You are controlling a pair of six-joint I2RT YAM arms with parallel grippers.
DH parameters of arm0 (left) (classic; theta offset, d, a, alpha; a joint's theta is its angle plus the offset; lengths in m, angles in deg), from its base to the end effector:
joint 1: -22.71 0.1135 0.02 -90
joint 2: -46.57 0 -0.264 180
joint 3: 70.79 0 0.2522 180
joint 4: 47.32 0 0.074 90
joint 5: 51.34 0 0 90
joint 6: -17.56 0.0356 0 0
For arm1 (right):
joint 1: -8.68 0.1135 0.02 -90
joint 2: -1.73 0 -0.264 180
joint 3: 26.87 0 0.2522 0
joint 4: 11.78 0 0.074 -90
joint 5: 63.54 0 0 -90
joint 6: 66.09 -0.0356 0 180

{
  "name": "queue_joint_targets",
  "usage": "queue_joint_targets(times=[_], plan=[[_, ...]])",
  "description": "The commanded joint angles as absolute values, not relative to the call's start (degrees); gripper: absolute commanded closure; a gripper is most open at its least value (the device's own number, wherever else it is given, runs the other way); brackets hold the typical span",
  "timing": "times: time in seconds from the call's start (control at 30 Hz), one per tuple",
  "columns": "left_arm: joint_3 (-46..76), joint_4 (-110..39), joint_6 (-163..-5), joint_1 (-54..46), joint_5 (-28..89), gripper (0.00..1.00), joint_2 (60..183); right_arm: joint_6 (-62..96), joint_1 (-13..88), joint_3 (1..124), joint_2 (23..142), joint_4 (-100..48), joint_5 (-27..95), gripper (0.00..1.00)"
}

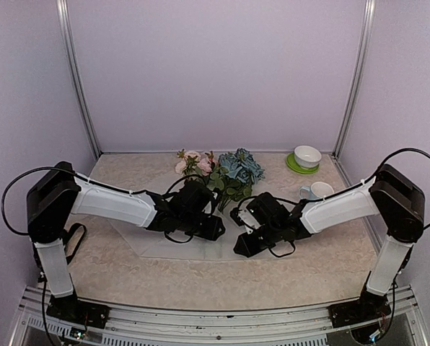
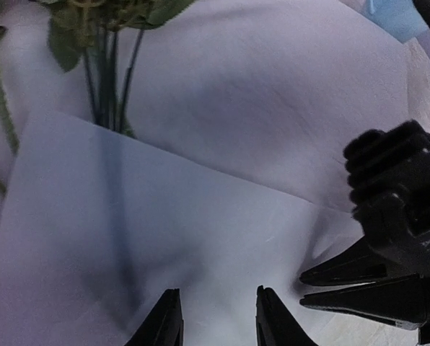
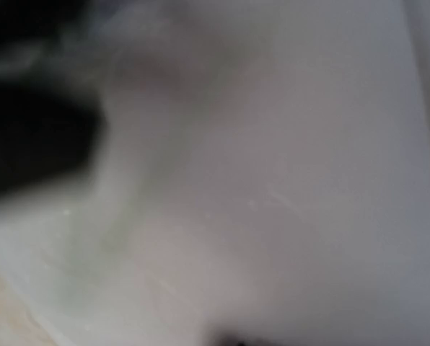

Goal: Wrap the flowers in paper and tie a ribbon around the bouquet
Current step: Press the fold line of the 1/4-folded wrapping paper, then pick up the one-fourth-folded wrapping paper from the center of the board.

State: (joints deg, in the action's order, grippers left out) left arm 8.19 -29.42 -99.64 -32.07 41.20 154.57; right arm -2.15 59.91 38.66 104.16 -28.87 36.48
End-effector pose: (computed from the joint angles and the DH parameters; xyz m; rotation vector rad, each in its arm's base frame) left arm 0.2302 -0.3234 0.1622 0.5701 2.4138 -0.6006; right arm 0.2097 0.2710 0.1317 -0.6547 2.5840 0.7233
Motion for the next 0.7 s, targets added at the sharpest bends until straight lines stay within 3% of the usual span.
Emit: queue_joint_targets(times=[0.0, 0.23, 0.5, 0.67], plan=[[10.86, -34.66, -95.42, -33.31, 34.02, 0.65, 157.06, -6.05, 59.99, 39.45, 104.64, -33.49, 33.78, 0.86], [10.88, -33.39, -96.28, -32.86, 34.71, 0.64, 162.96, -8.8, 60.2, 41.0, 103.45, -38.31, 29.59, 0.86], [9.28, -34.51, -98.33, -32.23, 30.57, 0.65, 167.11, -15.95, 62.01, 47.32, 99.68, -56.82, 17.62, 0.84], [6.45, -37.7, -99.33, -31.69, 27.43, 0.65, 166.73, -23.91, 61.31, 44.1, 93.4, -64.48, 15.96, 0.51]])
